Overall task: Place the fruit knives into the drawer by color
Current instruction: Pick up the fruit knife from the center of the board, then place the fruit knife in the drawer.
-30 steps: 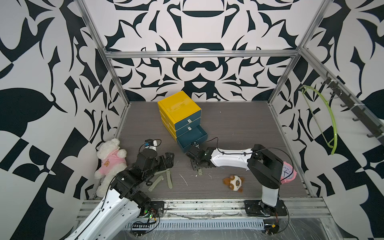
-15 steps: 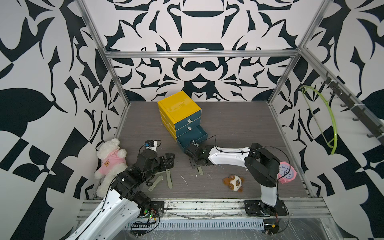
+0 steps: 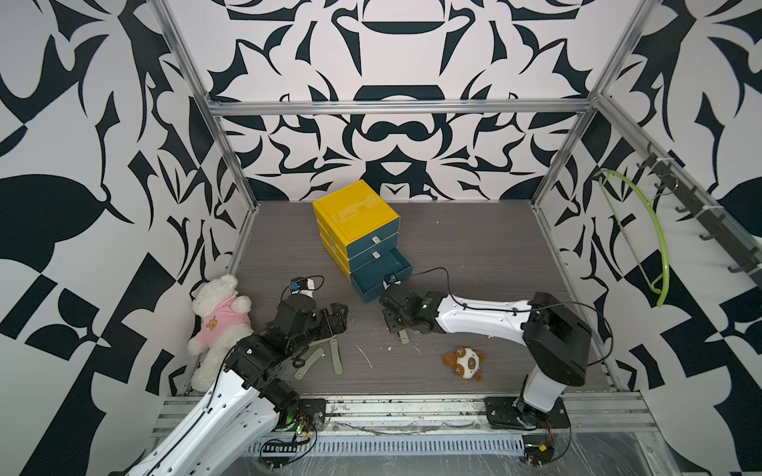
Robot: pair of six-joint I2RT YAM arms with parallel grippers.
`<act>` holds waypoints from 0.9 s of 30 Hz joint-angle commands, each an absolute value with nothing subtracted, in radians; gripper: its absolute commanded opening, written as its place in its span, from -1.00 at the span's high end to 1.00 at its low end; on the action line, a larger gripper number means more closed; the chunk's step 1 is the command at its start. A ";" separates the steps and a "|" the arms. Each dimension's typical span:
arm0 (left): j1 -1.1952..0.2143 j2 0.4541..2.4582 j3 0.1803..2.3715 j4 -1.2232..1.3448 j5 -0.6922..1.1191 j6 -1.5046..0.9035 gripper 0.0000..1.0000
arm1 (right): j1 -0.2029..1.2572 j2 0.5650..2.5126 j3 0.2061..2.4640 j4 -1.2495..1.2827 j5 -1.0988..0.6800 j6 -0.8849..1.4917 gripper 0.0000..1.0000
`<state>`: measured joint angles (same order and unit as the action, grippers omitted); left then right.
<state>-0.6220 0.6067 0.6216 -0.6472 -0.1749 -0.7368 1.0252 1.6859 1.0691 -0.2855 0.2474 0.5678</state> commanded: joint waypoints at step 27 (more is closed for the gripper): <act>-0.623 0.603 0.563 -0.647 -0.189 -0.801 -0.98 | 0.795 1.851 1.269 0.129 0.321 1.274 0.78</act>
